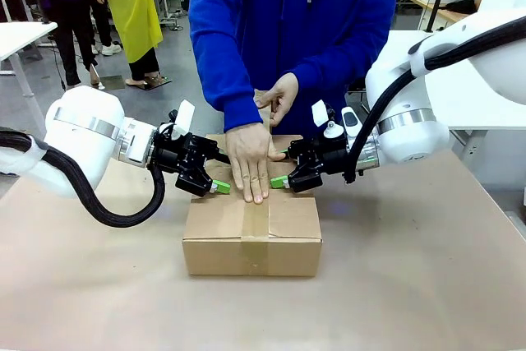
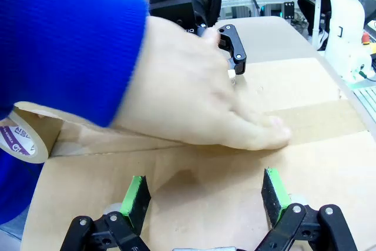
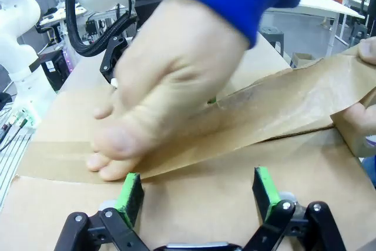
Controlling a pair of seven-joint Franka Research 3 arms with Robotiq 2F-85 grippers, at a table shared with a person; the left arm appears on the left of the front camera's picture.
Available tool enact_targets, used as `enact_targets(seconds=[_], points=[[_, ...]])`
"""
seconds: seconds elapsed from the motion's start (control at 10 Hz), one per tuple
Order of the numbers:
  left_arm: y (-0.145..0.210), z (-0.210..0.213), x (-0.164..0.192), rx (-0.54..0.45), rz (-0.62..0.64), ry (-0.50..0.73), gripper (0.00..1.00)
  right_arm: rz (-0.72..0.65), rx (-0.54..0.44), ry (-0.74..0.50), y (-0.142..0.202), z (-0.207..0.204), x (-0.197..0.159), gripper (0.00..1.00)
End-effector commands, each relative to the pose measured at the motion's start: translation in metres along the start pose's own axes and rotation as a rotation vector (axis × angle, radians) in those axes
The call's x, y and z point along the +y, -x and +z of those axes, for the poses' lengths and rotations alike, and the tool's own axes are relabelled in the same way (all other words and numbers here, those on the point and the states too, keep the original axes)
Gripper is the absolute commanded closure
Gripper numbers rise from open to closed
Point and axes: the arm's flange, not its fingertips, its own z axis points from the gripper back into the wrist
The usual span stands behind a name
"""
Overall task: Pack the gift set into the box.
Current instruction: Press and hold the closed box until the human finishes sealing it.
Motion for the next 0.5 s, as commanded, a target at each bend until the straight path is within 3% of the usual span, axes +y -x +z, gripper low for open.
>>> enact_targets(seconds=[0.0,0.4], points=[[0.001,-0.0011,-0.0014,-0.005,-0.024,0.006,0.0,0.002,0.005,-0.003,0.0036,-0.0005,0.0024,0.0],[0.001,-0.0011,-0.0014,-0.005,-0.024,0.006,0.0,0.002,0.005,-0.003,0.0036,-0.0005,0.0024,0.0]])
